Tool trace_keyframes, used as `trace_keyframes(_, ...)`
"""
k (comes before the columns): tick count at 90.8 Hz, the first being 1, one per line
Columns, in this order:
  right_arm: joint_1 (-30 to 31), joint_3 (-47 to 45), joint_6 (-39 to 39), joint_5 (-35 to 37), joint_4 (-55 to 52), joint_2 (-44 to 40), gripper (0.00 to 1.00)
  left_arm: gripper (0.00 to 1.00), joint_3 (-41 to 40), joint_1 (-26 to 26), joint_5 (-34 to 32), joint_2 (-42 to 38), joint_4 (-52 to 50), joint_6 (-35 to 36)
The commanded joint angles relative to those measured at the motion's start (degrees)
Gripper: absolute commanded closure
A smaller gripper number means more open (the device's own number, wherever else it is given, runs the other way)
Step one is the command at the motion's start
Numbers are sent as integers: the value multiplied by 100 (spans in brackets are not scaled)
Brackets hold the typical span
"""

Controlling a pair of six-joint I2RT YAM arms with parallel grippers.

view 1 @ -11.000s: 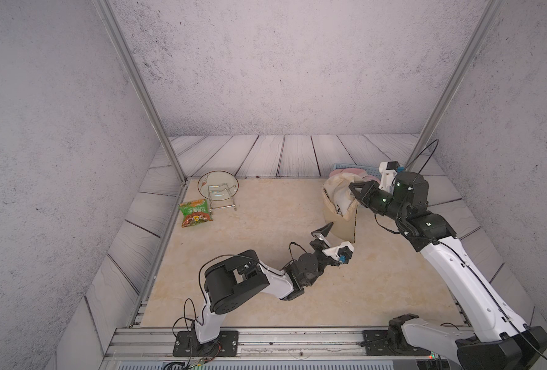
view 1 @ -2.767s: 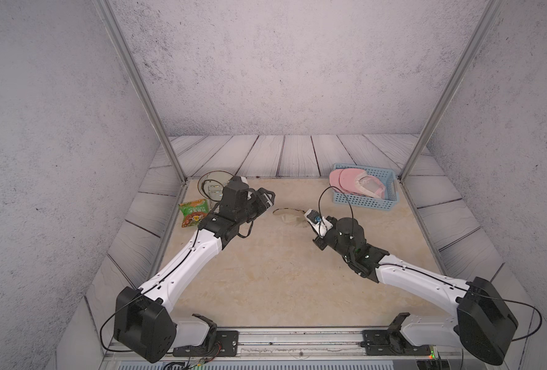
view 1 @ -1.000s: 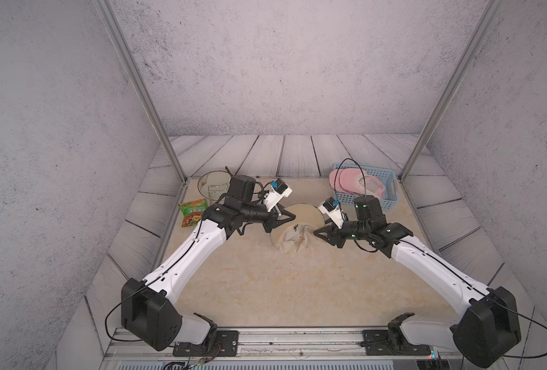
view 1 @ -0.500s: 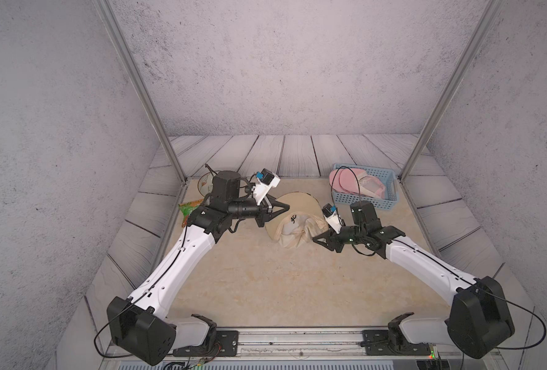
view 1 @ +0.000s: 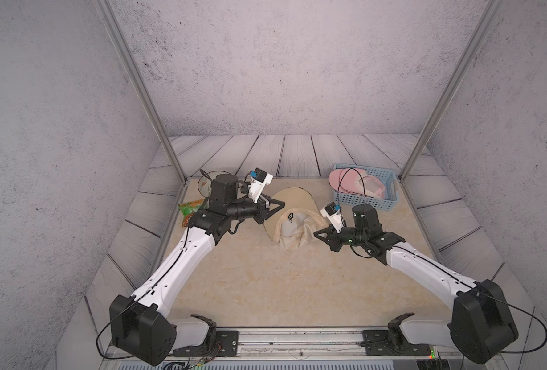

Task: Turn the baseball cap inside out
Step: Turn over the baseball cap.

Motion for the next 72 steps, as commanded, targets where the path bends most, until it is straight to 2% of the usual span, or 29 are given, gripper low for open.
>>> trace_keyframes(1,-40,109,1252,1745,-347,21,100,100,-163,154,-492,-45,1152,-1001)
trace_keyframes(16,-33,451,2417,3566,-1130,373,100,100,-295,154,-232,280,1422,-1785)
trace_keyframes(26,-38,663,2725,4197,-1645,738,100,100,-314,146,-308,563,1349,-2315)
trace_keyframes(35,-34,892,2663,4404,-2084,1159,99,100,-357,146,-739,720,1200,-2636)
trace_keyframes(50,-32,947,2504,4375,-2285,1559,84,100,-587,146,-1561,768,1268,-3011)
trace_keyframes(62,-34,1048,2424,4365,-2516,1854,77,100,-902,146,-2141,836,1469,-3042)
trace_keyframes(72,-35,1119,2399,4359,-2622,1980,75,100,-1052,146,-2369,961,1439,-2943)
